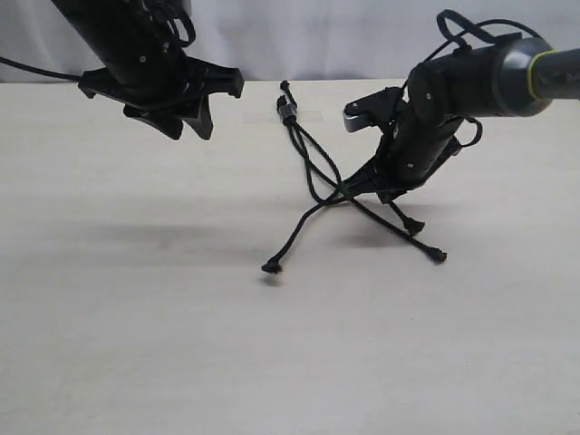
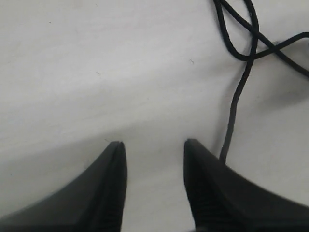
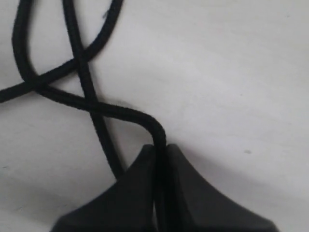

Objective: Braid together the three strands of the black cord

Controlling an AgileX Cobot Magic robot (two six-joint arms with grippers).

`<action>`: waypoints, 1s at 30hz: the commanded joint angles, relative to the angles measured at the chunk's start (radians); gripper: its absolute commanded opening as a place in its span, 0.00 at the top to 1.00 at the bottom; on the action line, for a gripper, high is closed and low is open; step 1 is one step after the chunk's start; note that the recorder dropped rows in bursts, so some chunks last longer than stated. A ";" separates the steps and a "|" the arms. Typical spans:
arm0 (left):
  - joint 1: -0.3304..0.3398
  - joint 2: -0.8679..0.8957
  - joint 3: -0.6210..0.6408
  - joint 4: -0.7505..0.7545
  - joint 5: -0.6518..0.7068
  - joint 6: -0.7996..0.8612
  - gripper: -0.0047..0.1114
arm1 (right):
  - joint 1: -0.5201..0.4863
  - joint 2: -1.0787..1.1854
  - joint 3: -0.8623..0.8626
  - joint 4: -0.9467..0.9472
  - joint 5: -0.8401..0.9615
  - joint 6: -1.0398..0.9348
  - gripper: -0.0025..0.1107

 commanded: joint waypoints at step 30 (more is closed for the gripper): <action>-0.002 -0.010 0.006 -0.005 -0.067 0.004 0.64 | 0.034 0.035 -0.010 0.551 0.276 -0.400 0.94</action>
